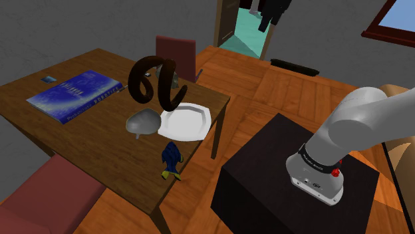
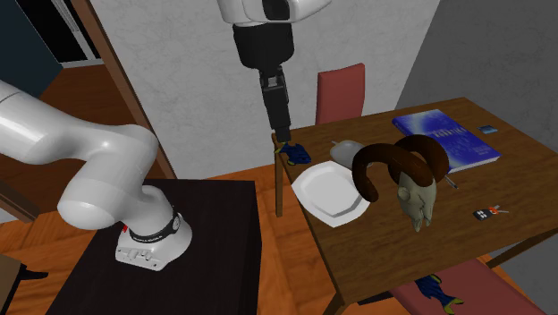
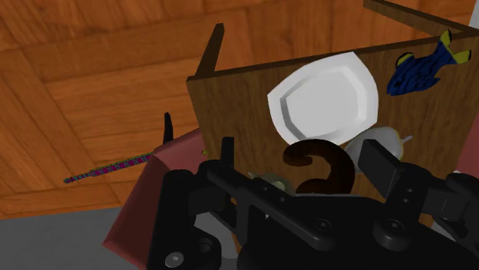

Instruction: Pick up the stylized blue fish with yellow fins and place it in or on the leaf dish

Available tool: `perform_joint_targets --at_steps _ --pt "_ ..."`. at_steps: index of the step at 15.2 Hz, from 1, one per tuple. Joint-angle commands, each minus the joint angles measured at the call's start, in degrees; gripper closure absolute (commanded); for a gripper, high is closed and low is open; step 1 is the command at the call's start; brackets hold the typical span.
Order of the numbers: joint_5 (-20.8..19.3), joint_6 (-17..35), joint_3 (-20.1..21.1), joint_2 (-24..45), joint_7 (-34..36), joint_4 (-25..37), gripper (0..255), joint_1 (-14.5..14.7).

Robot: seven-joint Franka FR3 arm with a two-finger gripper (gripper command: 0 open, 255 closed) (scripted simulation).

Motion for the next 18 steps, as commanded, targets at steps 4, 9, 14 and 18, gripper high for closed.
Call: perform_joint_targets --at_steps 4,9,14,18 --pt "1.3 3.2 3.5 -0.6 4.5 -4.1 0 0.6" --pt "3.7 9.0 9.7 0.2 12.1 -9.4 0 1.7" --pt "5.9 15.1 16.3 3.5 20.0 -12.7 0 2.8" --pt "7.0 20.3 21.9 7.9 26.6 -13.8 0 3.1"
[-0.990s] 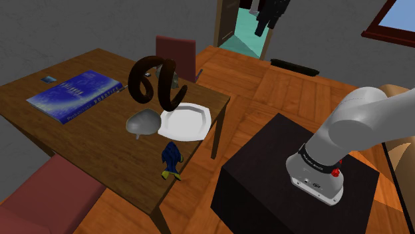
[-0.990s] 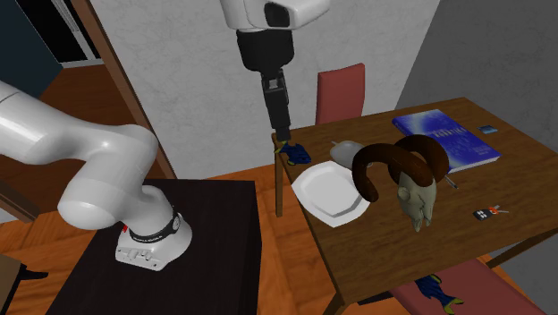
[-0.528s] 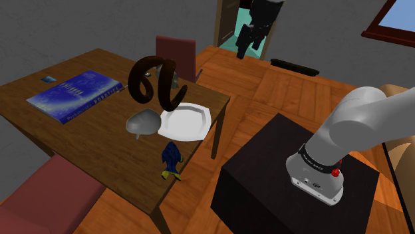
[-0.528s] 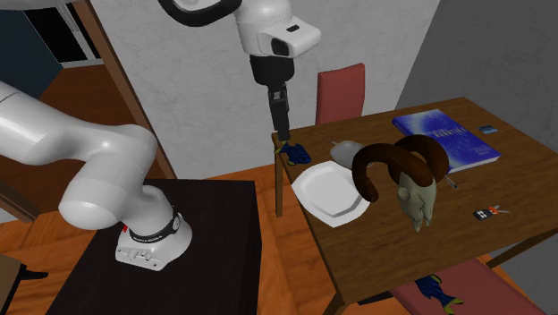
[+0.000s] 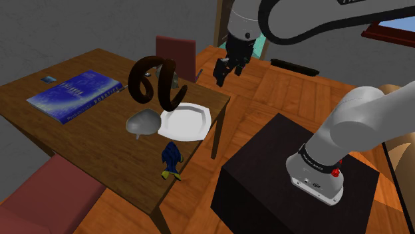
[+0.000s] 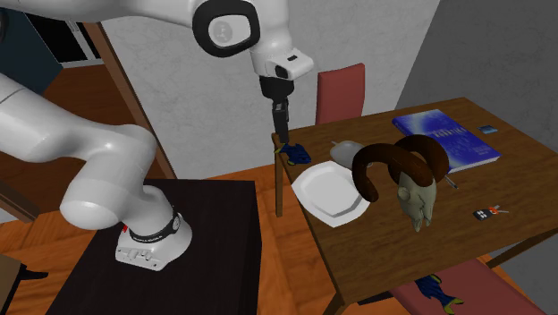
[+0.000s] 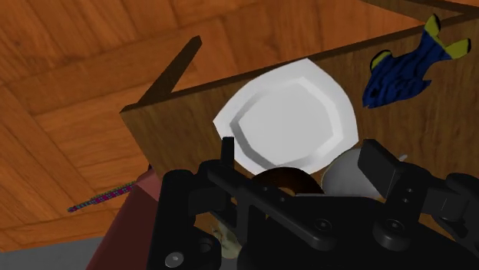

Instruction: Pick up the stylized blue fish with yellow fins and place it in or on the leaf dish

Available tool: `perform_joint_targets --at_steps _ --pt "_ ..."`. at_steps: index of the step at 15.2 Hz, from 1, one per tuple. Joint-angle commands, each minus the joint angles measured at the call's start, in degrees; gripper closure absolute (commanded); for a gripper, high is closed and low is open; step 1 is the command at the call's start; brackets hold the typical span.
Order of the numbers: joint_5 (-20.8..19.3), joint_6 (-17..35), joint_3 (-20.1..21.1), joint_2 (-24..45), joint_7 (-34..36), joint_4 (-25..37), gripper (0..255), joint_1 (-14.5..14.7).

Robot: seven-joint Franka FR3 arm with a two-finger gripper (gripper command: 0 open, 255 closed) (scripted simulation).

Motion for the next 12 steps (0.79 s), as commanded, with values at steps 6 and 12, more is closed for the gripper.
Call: perform_joint_targets --at_steps 6,12 --pt "-0.7 9.0 10.6 11.2 13.0 1.2 0 -1.1" --pt "-8.0 15.7 20.3 24.5 27.5 5.3 0 -4.7"
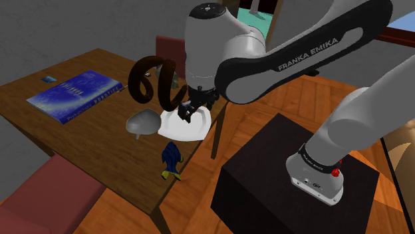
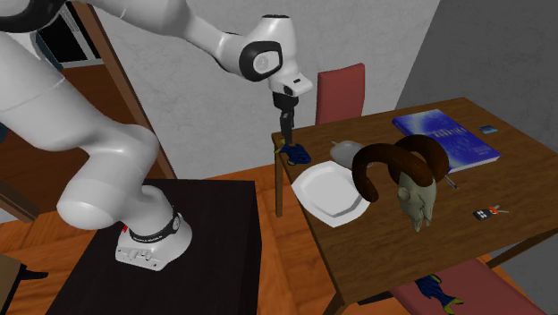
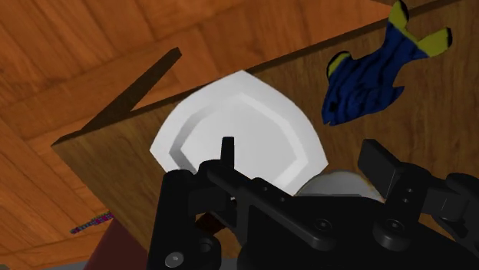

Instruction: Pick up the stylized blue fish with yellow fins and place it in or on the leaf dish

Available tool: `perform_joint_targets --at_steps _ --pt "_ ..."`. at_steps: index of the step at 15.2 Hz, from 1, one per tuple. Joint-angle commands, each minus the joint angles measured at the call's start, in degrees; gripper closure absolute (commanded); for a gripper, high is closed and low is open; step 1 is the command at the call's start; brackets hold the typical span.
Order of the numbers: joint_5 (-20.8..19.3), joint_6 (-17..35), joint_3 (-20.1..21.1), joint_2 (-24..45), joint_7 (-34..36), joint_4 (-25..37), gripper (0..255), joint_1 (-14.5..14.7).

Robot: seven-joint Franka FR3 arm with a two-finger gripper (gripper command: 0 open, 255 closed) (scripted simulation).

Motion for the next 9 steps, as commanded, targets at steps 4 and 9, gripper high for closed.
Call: perform_joint_targets --at_steps 4,9 --pt "-13.0 3.2 6.6 14.1 16.0 5.5 0 -2.8" --pt "-28.7 2.0 4.8 29.9 32.2 13.7 0 2.3"
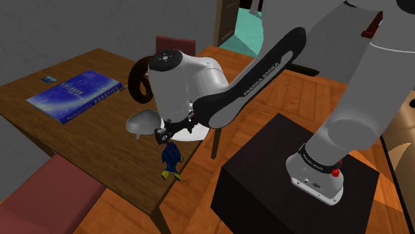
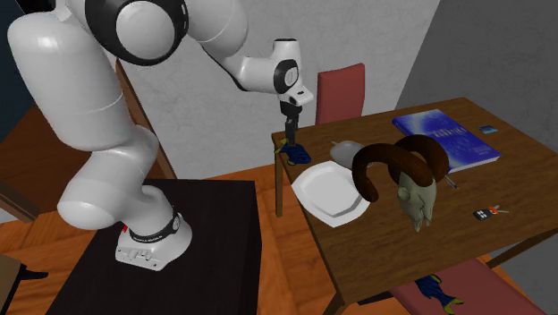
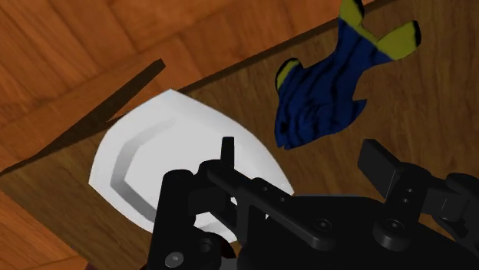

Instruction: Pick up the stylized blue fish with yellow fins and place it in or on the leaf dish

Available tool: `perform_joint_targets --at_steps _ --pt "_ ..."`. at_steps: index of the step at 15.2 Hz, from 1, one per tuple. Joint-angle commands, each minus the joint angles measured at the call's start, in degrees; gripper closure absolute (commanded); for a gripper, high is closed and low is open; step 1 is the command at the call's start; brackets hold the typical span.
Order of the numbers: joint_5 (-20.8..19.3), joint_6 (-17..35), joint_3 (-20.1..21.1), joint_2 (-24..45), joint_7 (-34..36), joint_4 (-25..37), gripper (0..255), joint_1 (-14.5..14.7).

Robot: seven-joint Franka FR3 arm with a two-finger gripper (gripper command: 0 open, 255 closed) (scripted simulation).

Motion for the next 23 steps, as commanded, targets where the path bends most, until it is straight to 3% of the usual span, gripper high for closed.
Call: perform_joint_targets --at_steps 1,5,13,20,21,23 --pt "-5.8 -0.9 -1.9 6.5 6.0 4.1 0 3.3" --pt "-11.5 -2.5 -5.8 15.4 12.4 11.0 0 9.6" --pt "-15.8 0.8 -9.1 19.7 15.0 11.2 0 11.3" --pt "-15.8 0.8 -9.1 19.7 15.0 11.2 0 11.3" --pt "-15.8 0.8 -9.1 19.7 15.0 11.2 255 11.3" --pt "-15.8 0.8 -9.1 19.7 15.0 11.2 255 11.3"
